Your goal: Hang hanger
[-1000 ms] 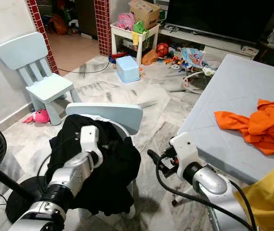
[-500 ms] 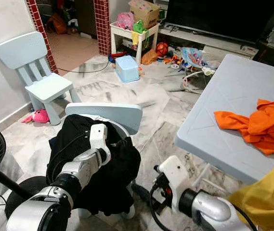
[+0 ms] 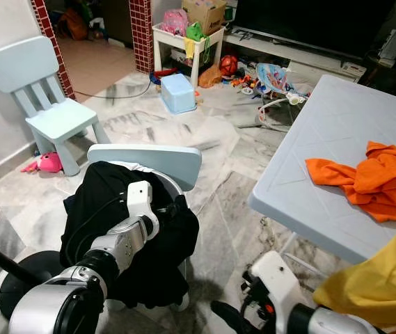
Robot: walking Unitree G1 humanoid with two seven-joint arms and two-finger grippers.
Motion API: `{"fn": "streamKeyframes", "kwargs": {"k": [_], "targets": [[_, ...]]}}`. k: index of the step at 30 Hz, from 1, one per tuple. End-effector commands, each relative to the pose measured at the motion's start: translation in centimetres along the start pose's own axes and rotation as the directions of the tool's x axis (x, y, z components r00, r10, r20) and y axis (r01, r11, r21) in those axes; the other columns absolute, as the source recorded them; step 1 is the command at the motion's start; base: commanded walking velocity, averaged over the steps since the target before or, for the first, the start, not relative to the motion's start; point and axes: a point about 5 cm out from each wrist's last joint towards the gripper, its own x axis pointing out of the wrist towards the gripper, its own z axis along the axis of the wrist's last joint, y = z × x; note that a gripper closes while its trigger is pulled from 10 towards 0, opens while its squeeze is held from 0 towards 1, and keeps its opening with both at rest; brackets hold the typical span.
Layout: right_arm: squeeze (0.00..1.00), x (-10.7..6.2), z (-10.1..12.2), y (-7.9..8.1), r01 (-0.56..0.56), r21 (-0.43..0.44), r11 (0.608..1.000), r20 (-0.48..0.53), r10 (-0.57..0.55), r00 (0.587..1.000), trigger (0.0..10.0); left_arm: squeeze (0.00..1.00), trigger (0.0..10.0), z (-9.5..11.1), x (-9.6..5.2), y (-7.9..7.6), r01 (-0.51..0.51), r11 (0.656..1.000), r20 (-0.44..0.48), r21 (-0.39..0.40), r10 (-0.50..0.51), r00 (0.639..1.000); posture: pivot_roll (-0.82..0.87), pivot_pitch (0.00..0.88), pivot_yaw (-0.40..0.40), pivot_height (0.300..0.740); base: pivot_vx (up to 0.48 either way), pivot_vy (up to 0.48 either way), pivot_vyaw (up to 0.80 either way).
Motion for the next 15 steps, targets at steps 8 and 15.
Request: {"fn": "streamKeyframes", "kwargs": {"k": [8,15], "targets": [[0.0,-0.85,1.5,-1.04,0.071,-0.013,0.997,0.08,-0.07,0.994,10.0,0.0,10.0,-1.13,-0.01,-0.32,-0.016,1.0,-0.016,-0.019,0.016,1.0,-0.32,0.131,-0.122,0.74,0.0,0.0,0.0],[0.0,-1.15,1.55,-0.34,0.033,-0.001,0.999,0.084,-0.033,0.996,10.0,0.0,10.0,-1.36,-0.01,-0.6,-0.02,0.999,-0.005,-0.049,0.02,1.0,-0.32,0.156,-0.148,0.74,0.0,0.0,0.0]]}}
